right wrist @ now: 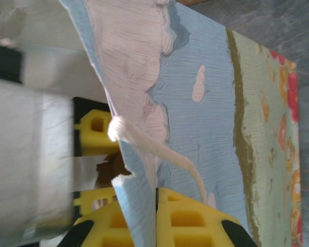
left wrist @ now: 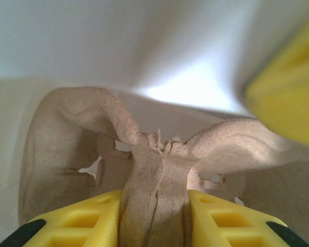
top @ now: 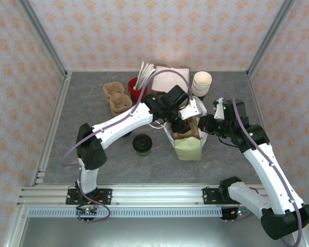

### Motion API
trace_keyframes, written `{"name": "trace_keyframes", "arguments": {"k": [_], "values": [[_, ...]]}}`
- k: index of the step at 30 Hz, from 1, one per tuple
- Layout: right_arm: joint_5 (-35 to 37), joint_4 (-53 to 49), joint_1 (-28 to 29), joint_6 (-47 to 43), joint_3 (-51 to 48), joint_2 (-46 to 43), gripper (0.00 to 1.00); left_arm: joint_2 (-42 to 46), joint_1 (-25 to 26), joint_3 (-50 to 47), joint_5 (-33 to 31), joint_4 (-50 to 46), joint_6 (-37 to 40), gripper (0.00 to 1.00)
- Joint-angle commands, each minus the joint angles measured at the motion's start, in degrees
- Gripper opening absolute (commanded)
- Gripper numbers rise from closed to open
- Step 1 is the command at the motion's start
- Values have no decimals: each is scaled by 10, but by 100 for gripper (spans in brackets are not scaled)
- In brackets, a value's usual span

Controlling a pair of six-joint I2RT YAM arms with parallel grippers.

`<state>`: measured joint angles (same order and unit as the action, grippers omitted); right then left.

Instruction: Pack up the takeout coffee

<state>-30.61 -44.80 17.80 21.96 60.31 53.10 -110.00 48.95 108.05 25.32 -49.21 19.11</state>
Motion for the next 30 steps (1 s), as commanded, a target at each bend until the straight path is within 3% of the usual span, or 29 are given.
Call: {"name": "trace_keyframes", "arguments": {"k": [1, 8, 30], "values": [[-50, 75, 0, 32, -10, 8, 0, 59, -10, -17, -15, -13, -10, 35], [-55, 95, -1, 43, -27, 25, 0, 76, -20, -53, -17, -10, -8, 35], [6, 45, 2, -1, -43, 8, 0, -29, -20, -35, 13, 5, -14, 35]]}}
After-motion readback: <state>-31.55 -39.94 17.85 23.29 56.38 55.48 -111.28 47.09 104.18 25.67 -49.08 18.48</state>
